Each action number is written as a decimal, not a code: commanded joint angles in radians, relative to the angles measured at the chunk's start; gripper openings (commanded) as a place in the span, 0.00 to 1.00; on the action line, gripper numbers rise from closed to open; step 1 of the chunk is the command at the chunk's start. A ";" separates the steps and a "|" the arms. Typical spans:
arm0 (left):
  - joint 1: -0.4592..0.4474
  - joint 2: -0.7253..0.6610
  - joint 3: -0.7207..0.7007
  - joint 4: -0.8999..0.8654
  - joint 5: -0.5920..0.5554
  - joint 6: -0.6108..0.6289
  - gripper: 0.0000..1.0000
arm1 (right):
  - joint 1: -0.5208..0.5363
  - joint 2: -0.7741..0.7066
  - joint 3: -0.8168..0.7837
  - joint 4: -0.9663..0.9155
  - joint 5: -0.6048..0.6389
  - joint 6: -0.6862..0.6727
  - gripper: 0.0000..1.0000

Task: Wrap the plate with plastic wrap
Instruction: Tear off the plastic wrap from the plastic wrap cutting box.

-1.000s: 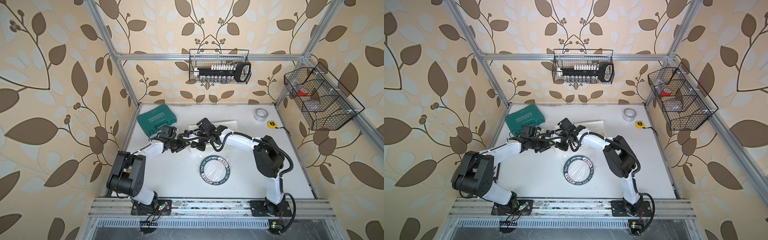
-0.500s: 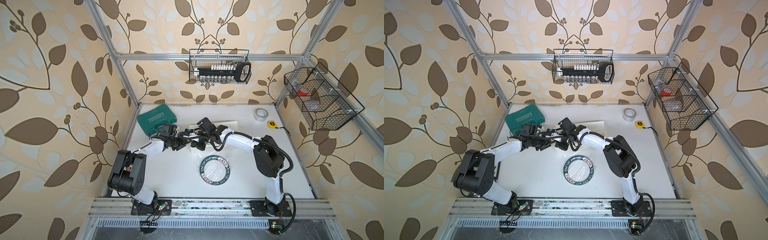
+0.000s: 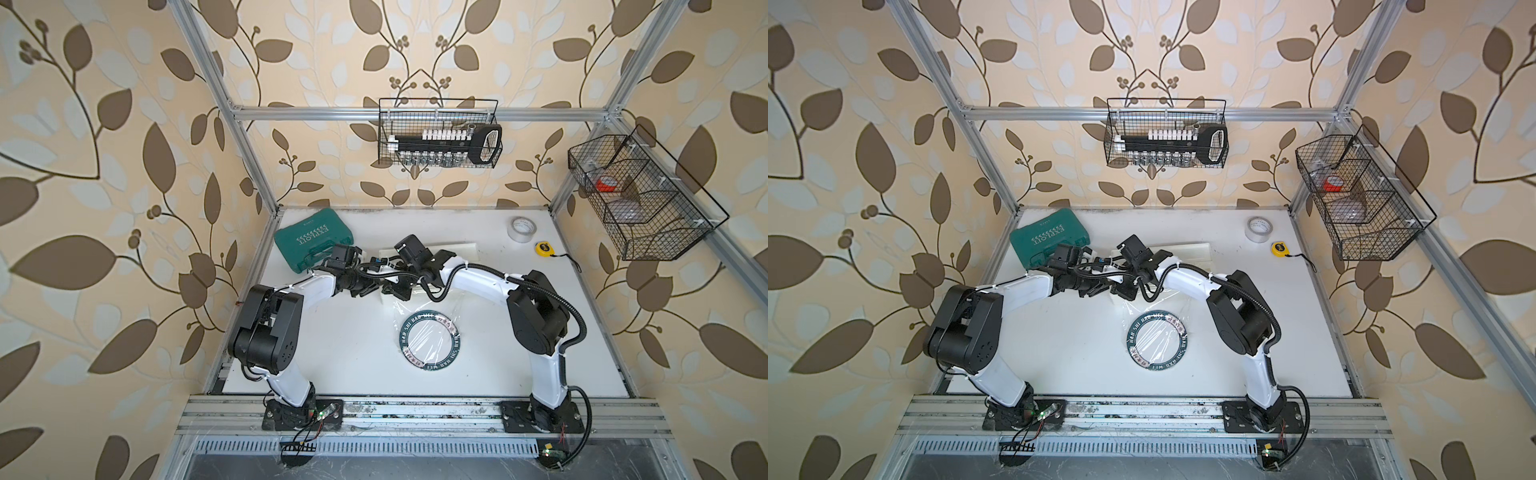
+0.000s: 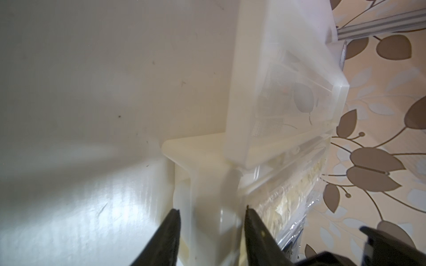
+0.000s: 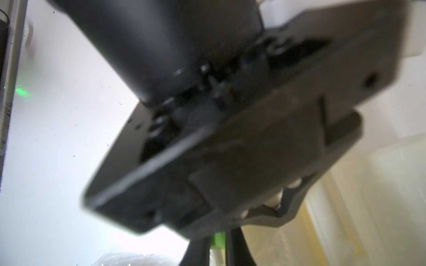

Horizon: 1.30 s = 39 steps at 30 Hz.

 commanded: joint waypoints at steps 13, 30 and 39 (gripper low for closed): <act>0.038 0.118 -0.020 -0.242 -0.378 0.158 0.01 | -0.117 -0.147 -0.155 -0.106 0.093 -0.054 0.00; 0.046 0.150 0.022 -0.269 -0.405 0.173 0.00 | -0.226 -0.251 -0.240 -0.153 0.204 -0.094 0.00; 0.046 0.144 0.017 -0.264 -0.401 0.177 0.00 | -0.265 -0.268 -0.257 -0.188 0.322 -0.101 0.00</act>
